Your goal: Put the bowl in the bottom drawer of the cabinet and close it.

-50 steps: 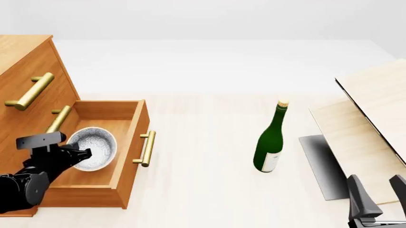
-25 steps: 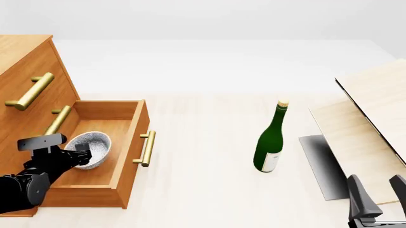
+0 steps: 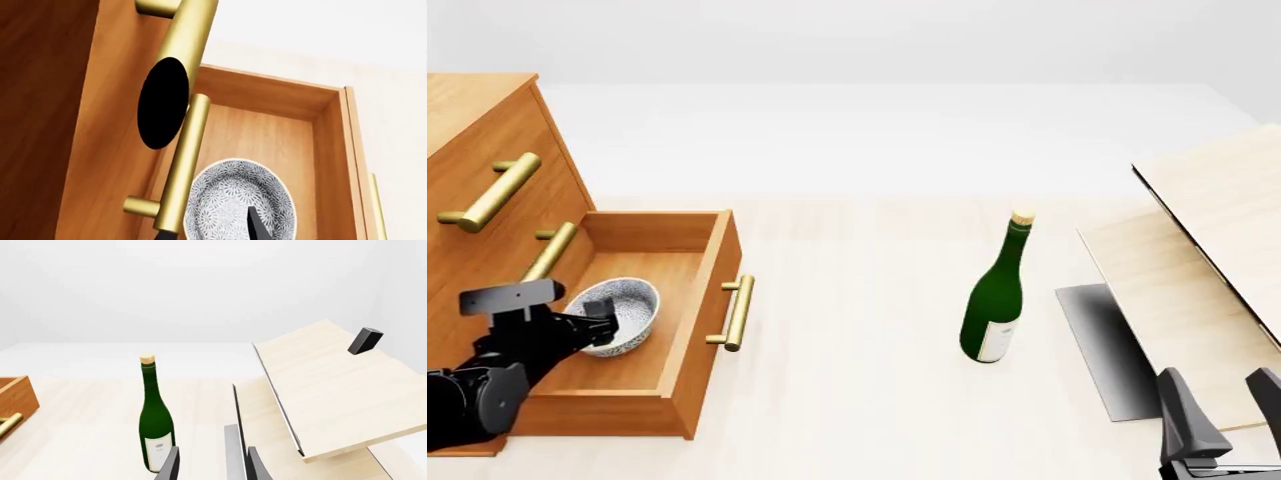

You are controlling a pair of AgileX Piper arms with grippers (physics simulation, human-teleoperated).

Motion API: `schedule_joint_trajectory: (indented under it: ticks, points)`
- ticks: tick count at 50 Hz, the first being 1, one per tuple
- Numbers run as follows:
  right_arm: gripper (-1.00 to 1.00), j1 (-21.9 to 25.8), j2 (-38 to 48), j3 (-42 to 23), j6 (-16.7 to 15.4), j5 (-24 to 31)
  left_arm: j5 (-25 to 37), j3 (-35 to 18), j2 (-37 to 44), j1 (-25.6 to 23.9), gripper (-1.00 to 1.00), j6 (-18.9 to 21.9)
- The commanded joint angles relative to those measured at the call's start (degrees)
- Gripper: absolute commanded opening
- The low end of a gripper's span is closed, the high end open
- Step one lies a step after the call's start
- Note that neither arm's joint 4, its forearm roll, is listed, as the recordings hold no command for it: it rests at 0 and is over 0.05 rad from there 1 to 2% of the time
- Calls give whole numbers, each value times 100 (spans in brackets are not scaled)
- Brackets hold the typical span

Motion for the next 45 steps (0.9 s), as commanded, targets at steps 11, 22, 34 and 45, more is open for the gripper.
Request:
schedule_joint_trajectory:
  ticks: [11,22,34,45]
  points:
    - [100,0,0,0,0,0,232,106,-417,-40,100,-33]
    - [100,0,0,0,0,0,350,196,-645,-107,100,-59]
    - [100,0,0,0,0,0,462,296,-850,-160,100,-92]
    - [100,1,0,0,-1,0,595,373,-1109,-226,100,-99]
